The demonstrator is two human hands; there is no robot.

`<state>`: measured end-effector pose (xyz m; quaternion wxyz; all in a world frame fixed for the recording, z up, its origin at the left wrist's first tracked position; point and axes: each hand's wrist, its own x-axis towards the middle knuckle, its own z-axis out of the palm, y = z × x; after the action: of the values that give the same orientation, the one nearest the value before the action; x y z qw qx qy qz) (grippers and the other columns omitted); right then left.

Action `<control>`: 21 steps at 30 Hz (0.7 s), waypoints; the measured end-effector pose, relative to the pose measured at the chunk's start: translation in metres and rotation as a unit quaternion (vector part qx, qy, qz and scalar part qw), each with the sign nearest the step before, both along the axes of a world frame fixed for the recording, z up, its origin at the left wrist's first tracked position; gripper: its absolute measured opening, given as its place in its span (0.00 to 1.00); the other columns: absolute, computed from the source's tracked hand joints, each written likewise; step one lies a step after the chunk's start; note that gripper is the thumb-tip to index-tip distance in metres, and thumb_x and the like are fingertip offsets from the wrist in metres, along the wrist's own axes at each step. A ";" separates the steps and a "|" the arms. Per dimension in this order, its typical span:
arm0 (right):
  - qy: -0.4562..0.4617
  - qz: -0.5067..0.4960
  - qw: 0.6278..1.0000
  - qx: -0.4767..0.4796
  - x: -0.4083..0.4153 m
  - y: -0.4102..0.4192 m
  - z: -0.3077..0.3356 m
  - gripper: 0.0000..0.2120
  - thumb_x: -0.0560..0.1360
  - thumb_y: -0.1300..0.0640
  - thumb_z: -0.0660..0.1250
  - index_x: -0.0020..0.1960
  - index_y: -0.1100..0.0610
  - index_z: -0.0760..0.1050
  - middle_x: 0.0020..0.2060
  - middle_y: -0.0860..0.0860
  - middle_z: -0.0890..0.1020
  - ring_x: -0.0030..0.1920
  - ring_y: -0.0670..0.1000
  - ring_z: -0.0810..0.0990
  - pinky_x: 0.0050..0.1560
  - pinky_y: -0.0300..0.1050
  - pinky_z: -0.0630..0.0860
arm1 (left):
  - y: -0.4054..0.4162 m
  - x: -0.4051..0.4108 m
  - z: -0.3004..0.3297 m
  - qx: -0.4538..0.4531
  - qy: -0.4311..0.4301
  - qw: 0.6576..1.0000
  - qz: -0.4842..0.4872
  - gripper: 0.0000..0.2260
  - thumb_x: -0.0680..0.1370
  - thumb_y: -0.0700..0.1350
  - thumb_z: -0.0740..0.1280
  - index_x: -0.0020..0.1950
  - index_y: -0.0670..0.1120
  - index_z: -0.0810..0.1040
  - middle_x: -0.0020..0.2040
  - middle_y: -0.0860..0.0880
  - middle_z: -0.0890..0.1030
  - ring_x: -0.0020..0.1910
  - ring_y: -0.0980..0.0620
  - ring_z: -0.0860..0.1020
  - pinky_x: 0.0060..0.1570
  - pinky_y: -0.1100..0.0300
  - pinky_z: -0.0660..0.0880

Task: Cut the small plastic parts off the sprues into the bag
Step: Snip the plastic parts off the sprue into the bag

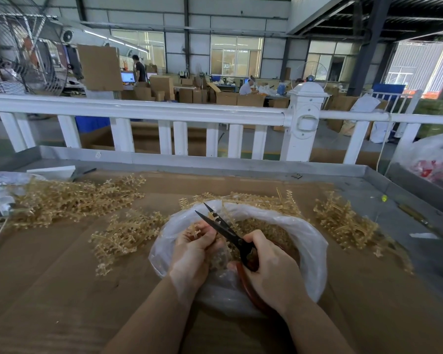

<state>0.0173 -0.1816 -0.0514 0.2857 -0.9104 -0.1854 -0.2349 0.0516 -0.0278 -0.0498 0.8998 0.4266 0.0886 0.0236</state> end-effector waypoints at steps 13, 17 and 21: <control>-0.011 0.002 1.000 -0.018 0.002 0.001 0.000 0.16 0.71 0.46 0.71 0.54 0.53 0.72 0.42 0.45 0.82 0.44 0.45 0.80 0.42 0.33 0.74 | -0.003 -0.004 0.004 0.016 0.023 1.000 0.003 0.07 0.75 0.27 0.62 0.43 0.38 0.75 0.32 0.46 0.79 0.28 0.54 0.79 0.29 0.64 0.78; -0.015 -0.008 0.999 -0.038 0.003 0.001 -0.001 0.16 0.72 0.45 0.70 0.54 0.53 0.73 0.41 0.45 0.82 0.42 0.45 0.80 0.40 0.29 0.68 | -0.003 -0.004 0.006 0.018 0.031 0.999 -0.008 0.07 0.75 0.28 0.62 0.45 0.37 0.76 0.33 0.45 0.81 0.29 0.53 0.79 0.30 0.63 0.79; -0.027 -0.015 0.999 -0.039 0.003 0.001 -0.001 0.16 0.72 0.46 0.71 0.54 0.53 0.73 0.41 0.45 0.82 0.41 0.45 0.80 0.39 0.33 0.73 | 0.000 -0.005 0.006 -0.016 0.036 0.999 -0.028 0.09 0.76 0.32 0.63 0.56 0.36 0.76 0.50 0.38 0.81 0.45 0.45 0.80 0.47 0.54 0.77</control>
<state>0.0202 -0.1803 -0.0526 0.2414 -0.9169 -0.1884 -0.2559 0.0465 -0.0276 -0.0439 0.9031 0.4148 0.1098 -0.0183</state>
